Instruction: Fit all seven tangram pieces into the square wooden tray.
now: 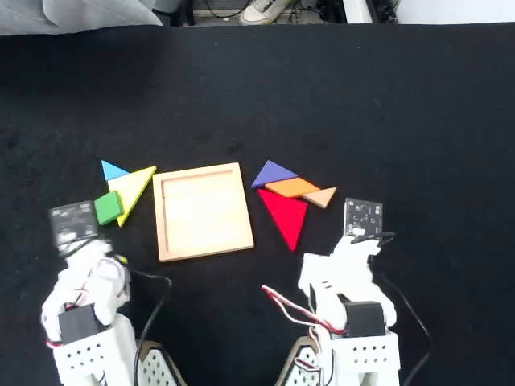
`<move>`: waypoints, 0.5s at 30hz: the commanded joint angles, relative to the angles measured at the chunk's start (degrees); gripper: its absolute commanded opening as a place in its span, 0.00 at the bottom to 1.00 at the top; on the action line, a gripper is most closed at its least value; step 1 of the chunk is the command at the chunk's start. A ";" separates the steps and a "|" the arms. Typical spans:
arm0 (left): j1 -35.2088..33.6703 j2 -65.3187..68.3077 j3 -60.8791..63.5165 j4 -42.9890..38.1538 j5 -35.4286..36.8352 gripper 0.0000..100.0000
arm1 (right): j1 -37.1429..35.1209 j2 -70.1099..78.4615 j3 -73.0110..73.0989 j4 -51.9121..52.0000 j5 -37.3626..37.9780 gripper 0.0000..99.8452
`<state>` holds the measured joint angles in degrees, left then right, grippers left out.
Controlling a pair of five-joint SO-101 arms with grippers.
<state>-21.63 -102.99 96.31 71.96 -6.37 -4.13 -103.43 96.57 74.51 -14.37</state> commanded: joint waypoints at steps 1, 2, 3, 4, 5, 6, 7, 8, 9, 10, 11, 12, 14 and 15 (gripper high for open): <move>7.43 -0.35 -12.53 -2.90 -0.09 0.13 | -8.70 -5.14 -0.04 -0.18 -0.35 0.01; 7.52 -0.35 -12.09 -1.93 -0.09 0.13 | -8.70 -5.14 -0.04 -0.18 -0.35 0.01; 7.34 -0.35 -11.03 -1.05 -0.09 0.13 | -8.70 -5.14 -0.04 -0.18 -0.35 0.01; 7.25 -0.35 -9.45 -0.88 -0.09 0.13 | -8.70 -5.14 -0.04 0.00 -0.44 0.01; 7.60 -0.35 -7.43 -1.49 -0.18 0.13 | -8.70 -5.14 -0.04 0.26 -0.44 0.01; 7.60 -0.35 -5.32 -2.90 -0.18 0.13 | -8.62 -5.14 -0.04 0.26 -0.53 0.01; 7.60 -0.35 -3.12 -4.40 -0.35 0.13 | -8.62 -5.14 -0.04 0.35 -0.53 0.01; 7.60 -0.35 -0.57 -6.24 -0.44 0.13 | -8.62 -5.14 -0.04 0.35 -0.53 0.01; 7.60 -0.18 1.27 -7.91 -0.35 0.13 | -8.62 -5.14 -0.04 0.35 -0.44 0.01; 7.25 0.26 1.19 -9.05 -0.35 0.13 | -8.62 -5.14 -0.04 0.35 -0.44 0.01; 7.08 -0.18 0.92 -8.88 -0.35 0.13 | -8.62 -5.14 -0.04 0.35 -0.44 0.01; 7.08 -0.53 1.01 -8.70 -0.35 0.13 | -8.70 -5.14 -0.04 0.35 -0.44 0.01; 7.60 -1.05 1.01 -7.74 -0.26 0.13 | -8.79 -5.14 -0.04 0.35 -0.53 0.01; 7.60 -1.32 1.01 -6.95 -0.26 0.13 | -8.79 -5.14 -0.04 0.35 -0.62 0.01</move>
<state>-14.68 -103.08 96.22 64.66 -6.46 -12.13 -103.43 96.57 74.51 -14.37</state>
